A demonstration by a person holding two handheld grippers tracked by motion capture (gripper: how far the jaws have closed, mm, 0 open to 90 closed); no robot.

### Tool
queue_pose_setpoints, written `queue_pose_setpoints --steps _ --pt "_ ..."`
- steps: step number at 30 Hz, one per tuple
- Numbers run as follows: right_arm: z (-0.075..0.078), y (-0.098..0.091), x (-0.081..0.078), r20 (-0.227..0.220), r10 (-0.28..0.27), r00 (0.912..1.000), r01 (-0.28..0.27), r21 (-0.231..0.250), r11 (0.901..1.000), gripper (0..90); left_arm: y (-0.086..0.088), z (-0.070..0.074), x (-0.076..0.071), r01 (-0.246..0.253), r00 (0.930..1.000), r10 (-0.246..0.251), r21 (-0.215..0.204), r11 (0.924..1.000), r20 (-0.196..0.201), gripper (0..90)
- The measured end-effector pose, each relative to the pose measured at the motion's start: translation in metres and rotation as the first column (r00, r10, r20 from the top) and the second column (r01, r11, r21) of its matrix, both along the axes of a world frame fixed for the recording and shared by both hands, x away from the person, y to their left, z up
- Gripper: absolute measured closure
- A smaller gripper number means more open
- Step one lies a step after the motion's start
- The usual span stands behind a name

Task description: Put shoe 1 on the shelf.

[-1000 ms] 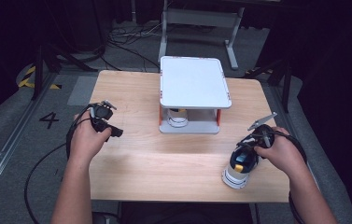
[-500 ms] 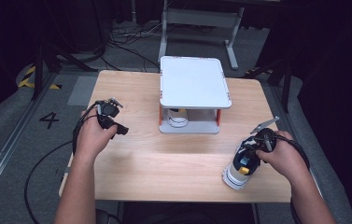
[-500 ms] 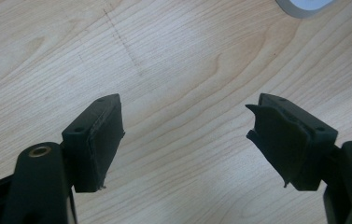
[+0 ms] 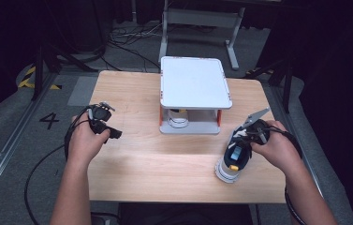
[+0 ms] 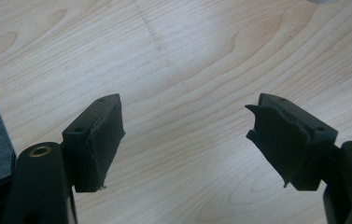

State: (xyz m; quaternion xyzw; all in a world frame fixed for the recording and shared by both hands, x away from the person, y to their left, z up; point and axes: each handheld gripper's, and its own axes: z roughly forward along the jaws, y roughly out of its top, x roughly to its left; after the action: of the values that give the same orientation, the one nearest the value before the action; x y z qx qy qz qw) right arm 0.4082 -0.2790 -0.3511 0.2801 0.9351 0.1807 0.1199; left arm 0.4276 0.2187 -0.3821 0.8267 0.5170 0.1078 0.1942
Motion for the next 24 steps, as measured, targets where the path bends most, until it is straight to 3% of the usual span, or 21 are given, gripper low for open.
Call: queue_pose_setpoints --steps 3,5,7,10,14,19,22,23,24 --pt "0.006 0.016 0.008 0.007 0.090 0.9959 -0.090 -0.006 0.9959 75.1 0.008 0.000 -0.007 -0.023 0.9997 0.023 -0.001 0.9997 0.001 25.3" --pt "0.006 0.029 0.016 0.009 0.168 0.9858 -0.167 -0.025 0.9856 75.1 0.013 -0.001 -0.012 -0.039 0.9992 0.039 -0.006 0.9992 0.001 25.3" --pt "0.005 0.039 0.023 0.008 0.225 0.9742 -0.225 -0.044 0.9734 75.1 0.018 -0.001 -0.017 -0.052 0.9987 0.052 -0.005 0.9987 0.005 25.2" --pt "0.001 0.057 0.037 0.008 0.330 0.9441 -0.327 -0.096 0.9400 75.0 0.026 -0.003 -0.024 -0.074 0.9973 0.074 -0.007 0.9972 -0.003 25.3" --pt "-0.004 0.071 0.050 0.005 0.384 0.9234 -0.381 -0.113 0.9176 75.0 0.032 -0.003 -0.030 -0.096 0.9954 0.096 -0.009 0.9954 -0.003 25.3" --pt "-0.012 0.086 0.061 0.024 0.425 0.9047 -0.423 -0.071 0.9034 74.9 0.032 -0.005 -0.031 -0.091 0.9959 0.091 -0.005 0.9959 -0.003 25.3" --pt "-0.017 0.095 0.063 0.060 0.481 0.8747 -0.477 -0.064 0.8764 74.8 0.029 -0.005 -0.030 -0.082 0.9966 0.082 -0.003 0.9966 -0.011 25.3" --pt "-0.018 0.097 0.063 0.079 0.503 0.8608 -0.499 -0.066 0.8642 74.7 0.028 -0.005 -0.029 -0.077 0.9969 0.077 -0.003 0.9970 -0.011 25.3" --pt "-0.019 0.098 0.063 0.084 0.513 0.8546 -0.508 -0.068 0.8585 74.6 0.027 -0.005 -0.028 -0.072 0.9974 0.072 -0.002 0.9974 -0.008 25.3"
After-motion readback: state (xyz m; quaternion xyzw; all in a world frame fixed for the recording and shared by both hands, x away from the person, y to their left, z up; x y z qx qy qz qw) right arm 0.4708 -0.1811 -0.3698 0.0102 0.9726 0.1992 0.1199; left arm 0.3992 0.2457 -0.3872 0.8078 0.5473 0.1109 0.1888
